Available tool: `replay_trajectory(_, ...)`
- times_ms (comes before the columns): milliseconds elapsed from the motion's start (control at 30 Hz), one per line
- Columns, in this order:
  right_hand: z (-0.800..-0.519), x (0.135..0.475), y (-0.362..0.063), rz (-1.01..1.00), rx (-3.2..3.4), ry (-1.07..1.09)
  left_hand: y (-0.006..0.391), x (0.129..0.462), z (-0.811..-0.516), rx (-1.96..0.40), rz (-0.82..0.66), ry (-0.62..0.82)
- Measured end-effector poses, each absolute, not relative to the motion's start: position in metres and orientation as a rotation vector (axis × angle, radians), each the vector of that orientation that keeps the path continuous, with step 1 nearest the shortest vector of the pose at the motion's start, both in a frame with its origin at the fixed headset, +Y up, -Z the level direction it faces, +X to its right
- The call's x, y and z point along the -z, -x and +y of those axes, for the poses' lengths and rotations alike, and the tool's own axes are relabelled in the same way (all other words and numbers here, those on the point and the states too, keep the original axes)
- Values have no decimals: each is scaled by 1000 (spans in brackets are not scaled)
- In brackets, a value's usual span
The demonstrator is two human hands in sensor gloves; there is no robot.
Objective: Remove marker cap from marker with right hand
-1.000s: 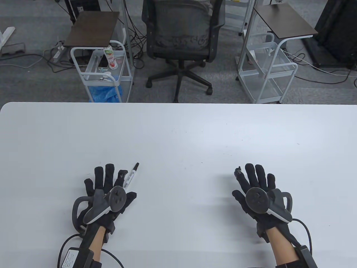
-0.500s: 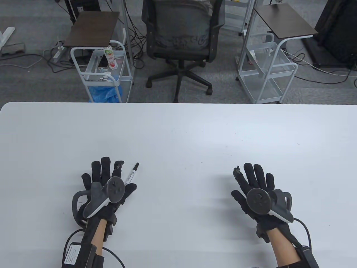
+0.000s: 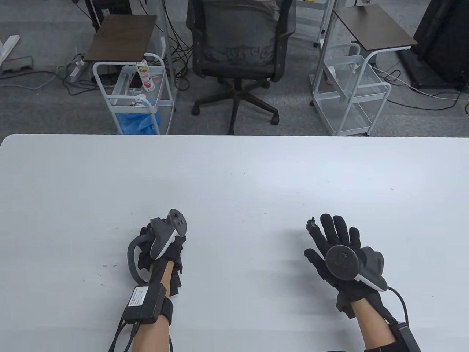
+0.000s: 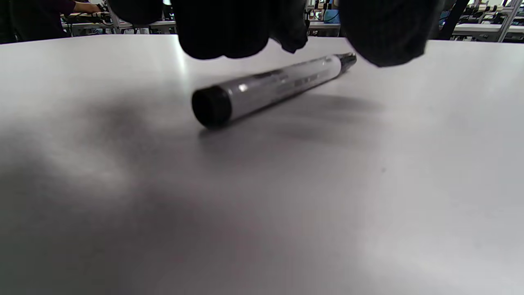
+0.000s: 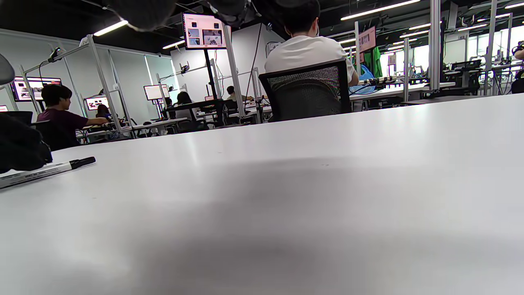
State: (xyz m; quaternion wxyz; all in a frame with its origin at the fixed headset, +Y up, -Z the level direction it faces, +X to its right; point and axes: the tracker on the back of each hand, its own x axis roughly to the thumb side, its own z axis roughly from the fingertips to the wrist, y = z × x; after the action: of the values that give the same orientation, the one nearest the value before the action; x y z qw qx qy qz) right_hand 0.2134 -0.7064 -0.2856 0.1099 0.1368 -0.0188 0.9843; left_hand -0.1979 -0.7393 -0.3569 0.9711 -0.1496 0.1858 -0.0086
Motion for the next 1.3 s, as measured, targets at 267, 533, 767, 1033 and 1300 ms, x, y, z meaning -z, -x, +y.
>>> replay_trajectory(267,-706,285,-213,-20,-2877,-428,198,357,-757,-19,468,288)
replay_trajectory(533,-706,284,-212,2,-2883,-445,189,366,-765,57,468,399)
replay_trajectory(767,-700,278,-208,-46,-2886,-490,188,362,-754,72,391,280)
replay_trajectory(1033,-703,278,-204,-21,-2901,-502,185,338,-689,3,265,88)
replay_trajectory(1300,-706,276,-195,7,-2926,-531,171,308,-660,-68,101,-28)
